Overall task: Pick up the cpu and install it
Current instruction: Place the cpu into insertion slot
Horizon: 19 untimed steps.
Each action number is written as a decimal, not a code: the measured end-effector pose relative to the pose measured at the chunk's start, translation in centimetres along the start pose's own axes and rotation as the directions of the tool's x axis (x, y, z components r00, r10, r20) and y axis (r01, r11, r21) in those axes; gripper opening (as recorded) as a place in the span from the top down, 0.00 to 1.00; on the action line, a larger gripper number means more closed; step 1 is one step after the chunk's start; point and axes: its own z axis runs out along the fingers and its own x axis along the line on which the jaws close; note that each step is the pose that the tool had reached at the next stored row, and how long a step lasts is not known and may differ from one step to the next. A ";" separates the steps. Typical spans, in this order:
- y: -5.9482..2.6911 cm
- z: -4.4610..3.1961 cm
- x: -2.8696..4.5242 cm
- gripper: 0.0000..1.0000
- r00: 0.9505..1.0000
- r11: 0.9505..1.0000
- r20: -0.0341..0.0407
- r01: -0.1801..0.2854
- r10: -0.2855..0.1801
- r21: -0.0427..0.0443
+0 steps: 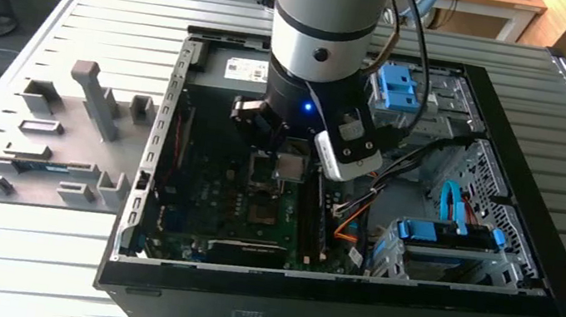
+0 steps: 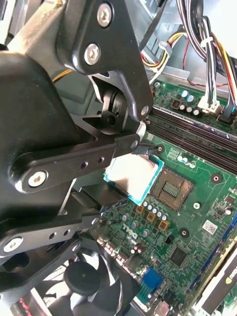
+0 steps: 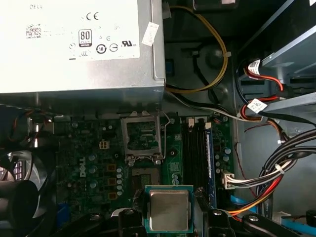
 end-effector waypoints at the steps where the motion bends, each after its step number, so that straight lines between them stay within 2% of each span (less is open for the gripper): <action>1: -0.02 0.19 0.00 0.53 1.000 1.000 0.000 0.000 0.000 0.000; 19: -0.18 2.40 0.01 0.53 1.000 1.000 0.000 0.000 0.000 0.000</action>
